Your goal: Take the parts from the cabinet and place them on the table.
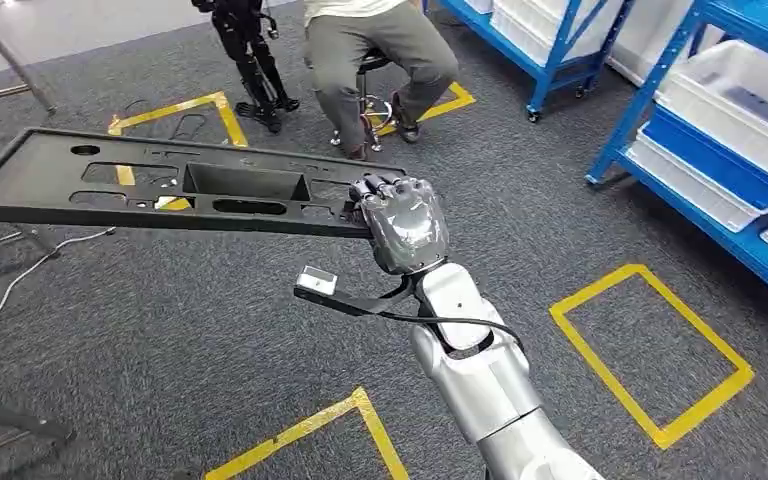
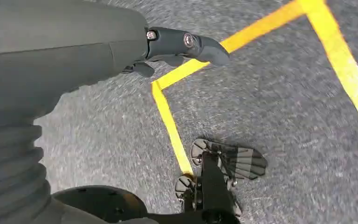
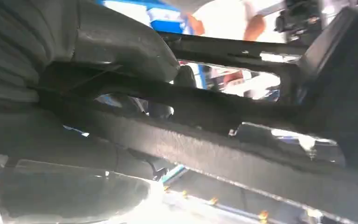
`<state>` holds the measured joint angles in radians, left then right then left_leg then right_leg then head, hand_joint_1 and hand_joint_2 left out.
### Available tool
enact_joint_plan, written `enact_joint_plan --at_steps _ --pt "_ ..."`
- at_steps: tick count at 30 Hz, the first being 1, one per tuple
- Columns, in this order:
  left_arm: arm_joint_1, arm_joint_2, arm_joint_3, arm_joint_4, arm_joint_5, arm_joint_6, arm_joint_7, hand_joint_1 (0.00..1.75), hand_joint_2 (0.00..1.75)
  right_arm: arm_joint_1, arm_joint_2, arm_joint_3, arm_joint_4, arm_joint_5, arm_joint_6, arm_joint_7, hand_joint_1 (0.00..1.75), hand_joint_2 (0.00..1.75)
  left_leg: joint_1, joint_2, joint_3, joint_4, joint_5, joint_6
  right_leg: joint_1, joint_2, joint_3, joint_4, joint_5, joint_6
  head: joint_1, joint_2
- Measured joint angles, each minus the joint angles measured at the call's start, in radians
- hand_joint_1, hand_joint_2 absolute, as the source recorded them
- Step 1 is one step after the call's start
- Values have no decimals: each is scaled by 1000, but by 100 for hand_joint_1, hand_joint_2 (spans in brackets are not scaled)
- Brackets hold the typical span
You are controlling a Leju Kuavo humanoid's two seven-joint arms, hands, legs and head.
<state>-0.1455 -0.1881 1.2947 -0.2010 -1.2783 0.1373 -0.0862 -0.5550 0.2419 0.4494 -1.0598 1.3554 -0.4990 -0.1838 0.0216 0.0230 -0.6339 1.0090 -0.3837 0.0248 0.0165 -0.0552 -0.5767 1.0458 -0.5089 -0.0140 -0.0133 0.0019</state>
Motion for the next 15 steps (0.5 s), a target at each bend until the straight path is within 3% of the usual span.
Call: enact_joint_plan --at_steps 1,2,3,4,5,6,7,8,9,10,13,14,15 --pt "-2 0 0 0 0 0 -1 0 175 -5 -2 2 1 -6 0 -6 171 175 0 -10 -1 -1 3 4 -7 31 -33 68 -30 -4 0 0" --pt "-3 0 0 0 1 0 -3 0 175 -5 -4 3 3 -11 1 -6 171 175 2 -23 -3 -3 5 5 -10 46 -75 158 -64 -6 2 0" --pt "-3 -1 0 0 0 0 -5 0 175 -5 -6 3 7 -14 1 -6 171 175 2 -37 -5 -3 5 4 -12 51 -112 237 -88 -4 5 0" --pt "-3 -3 0 0 -1 0 -5 0 175 -5 -8 4 10 -15 1 -6 171 175 2 -51 -5 -3 7 2 -15 52 -134 280 -95 3 4 0" --pt "-2 -4 0 0 -2 0 -4 0 175 -5 -9 6 14 -15 0 -6 171 175 2 -64 -5 -3 8 0 -18 52 -132 270 -84 12 5 0" --pt "-1 -7 0 0 -3 1 -4 0 175 -5 -10 6 16 -15 -1 -5 171 175 4 -76 -5 -2 9 -2 -22 53 -107 215 -56 22 5 0" --pt "-2 -8 0 0 -3 1 -4 0 175 -5 -10 7 16 -14 -1 -5 171 175 6 -91 -5 -2 11 -5 -27 58 -62 113 -12 35 5 0" --pt "-2 -10 0 0 -3 2 -4 0 175 -5 -10 8 17 -14 -2 -5 171 175 8 -101 -5 -2 13 -9 -30 83 -15 9 29 42 6 0" --pt "-2 -12 0 0 -2 2 -4 0 175 -5 -11 11 17 -14 -3 -5 171 175 10 -109 -11 -2 16 -14 -34 125 6 -50 44 41 6 0" --pt "-2 -13 0 0 -2 3 -4 0 175 -4 -12 15 18 -15 -3 -6 171 175 7 -120 -16 -1 18 -24 -26 115 11 -52 52 32 6 0" --pt "5 -17 0 0 -2 5 -4 0 175 0 -11 20 18 -15 -5 -6 171 175 11 -137 -22 -12 29 -46 -18 95 9 -47 58 21 7 0" --pt "5 -16 0 0 -2 6 -4 0 175 0 -10 22 18 -14 -5 -6 171 175 14 -127 -26 -5 24 -48 -45 83 11 -63 68 7 4 0" --pt "4 -16 0 0 -3 7 -5 0 175 1 -8 23 18 -13 -6 -5 171 175 7 -80 -37 22 2 -49 -39 75 14 -64 70 2 2 0"
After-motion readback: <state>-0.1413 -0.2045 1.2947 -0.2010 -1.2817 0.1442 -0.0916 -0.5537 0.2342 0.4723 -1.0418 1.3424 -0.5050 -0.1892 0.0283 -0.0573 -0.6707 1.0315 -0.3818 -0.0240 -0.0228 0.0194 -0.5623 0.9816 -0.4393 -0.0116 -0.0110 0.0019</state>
